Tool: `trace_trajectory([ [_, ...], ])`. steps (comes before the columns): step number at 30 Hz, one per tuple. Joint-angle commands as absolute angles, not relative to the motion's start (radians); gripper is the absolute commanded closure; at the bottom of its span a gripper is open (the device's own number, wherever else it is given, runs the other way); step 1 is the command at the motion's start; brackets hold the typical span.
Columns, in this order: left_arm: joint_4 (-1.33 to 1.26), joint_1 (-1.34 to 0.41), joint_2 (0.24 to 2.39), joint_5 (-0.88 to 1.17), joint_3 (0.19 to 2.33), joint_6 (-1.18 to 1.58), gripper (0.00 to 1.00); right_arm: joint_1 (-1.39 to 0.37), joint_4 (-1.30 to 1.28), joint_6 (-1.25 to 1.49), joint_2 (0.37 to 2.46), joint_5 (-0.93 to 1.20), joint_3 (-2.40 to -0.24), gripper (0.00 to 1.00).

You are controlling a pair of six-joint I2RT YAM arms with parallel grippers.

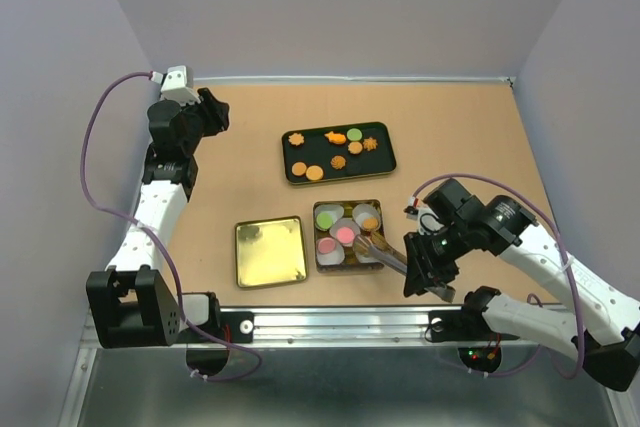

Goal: Pack the cookies

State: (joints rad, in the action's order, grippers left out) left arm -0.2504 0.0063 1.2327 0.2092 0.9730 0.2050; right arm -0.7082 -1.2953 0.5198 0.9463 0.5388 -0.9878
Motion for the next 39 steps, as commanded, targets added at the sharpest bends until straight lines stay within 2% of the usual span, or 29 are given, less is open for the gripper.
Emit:
trace_trajectory([
  [1, -0.301, 0.003, 1.232, 0.213, 0.965, 0.187, 0.44, -0.715, -1.293, 0.505, 0.925, 0.607, -0.966, 0.66],
  [9, -0.295, 0.003, 1.235, 0.216, 0.968, 0.184, 0.45, -0.713, -1.275, 0.508, 0.907, 0.575, -0.879, 0.66],
  [16, -0.293, 0.003, 1.230, 0.213, 0.968, 0.183, 0.45, -0.715, -1.244, 0.529, 0.934, 0.471, -0.899, 0.65],
  [21, -0.290, 0.003, 1.229, 0.212, 0.966, 0.179, 0.45, -0.715, -1.210, 0.546, 0.957, 0.433, -0.928, 0.62],
  [28, -0.288, 0.003, 1.226, 0.207, 0.968, 0.176, 0.45, -0.715, -1.215, 0.535, 0.986, 0.397, -0.974, 0.51],
  [39, -0.285, 0.003, 1.227, 0.207, 0.969, 0.176, 0.46, -0.715, -1.262, 0.531, 1.008, 0.362, -1.080, 0.48],
])
